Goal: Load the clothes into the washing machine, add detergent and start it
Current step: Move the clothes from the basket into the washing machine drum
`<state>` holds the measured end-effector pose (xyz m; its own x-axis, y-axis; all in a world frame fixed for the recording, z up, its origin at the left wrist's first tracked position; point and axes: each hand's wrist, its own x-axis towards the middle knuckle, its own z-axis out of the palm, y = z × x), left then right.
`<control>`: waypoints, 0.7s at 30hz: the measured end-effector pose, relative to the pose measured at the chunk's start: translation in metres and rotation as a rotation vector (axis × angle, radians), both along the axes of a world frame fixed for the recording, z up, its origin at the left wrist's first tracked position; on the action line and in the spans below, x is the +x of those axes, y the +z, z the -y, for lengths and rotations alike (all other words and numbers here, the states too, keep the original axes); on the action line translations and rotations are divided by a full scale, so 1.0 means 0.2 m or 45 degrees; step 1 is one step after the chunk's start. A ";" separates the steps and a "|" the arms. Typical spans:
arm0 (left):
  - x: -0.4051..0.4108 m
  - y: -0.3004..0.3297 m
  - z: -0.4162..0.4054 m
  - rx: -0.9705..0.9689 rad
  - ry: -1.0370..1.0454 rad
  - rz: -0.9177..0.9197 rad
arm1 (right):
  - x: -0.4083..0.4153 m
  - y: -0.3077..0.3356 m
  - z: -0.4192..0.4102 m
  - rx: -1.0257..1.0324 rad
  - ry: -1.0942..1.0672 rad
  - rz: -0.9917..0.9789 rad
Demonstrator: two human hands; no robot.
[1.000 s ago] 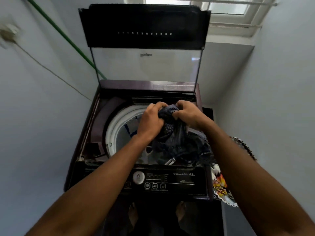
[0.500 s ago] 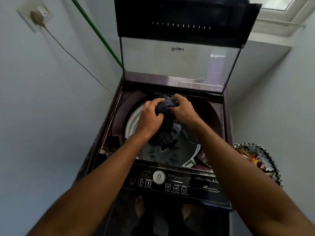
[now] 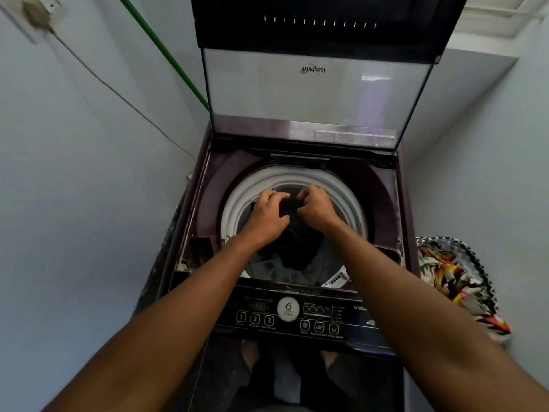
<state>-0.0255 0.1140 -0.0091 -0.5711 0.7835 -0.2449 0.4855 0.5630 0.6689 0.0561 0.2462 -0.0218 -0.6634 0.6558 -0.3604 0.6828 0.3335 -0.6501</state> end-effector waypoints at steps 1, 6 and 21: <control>0.00 0.00 0.00 0.001 -0.003 -0.003 | 0.01 -0.01 0.01 0.008 -0.018 -0.015; 0.03 0.01 -0.02 0.009 -0.056 -0.015 | 0.10 -0.03 0.02 0.063 -0.040 -0.155; 0.47 0.16 -0.43 0.243 -0.408 -0.074 | 0.63 0.24 -0.24 0.299 -0.312 -0.519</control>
<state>0.0687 0.2002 0.0225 -0.2982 0.9531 -0.0518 0.6568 0.2443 0.7134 0.1825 0.2945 0.0269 -0.5359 0.8414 0.0696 0.4665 0.3639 -0.8062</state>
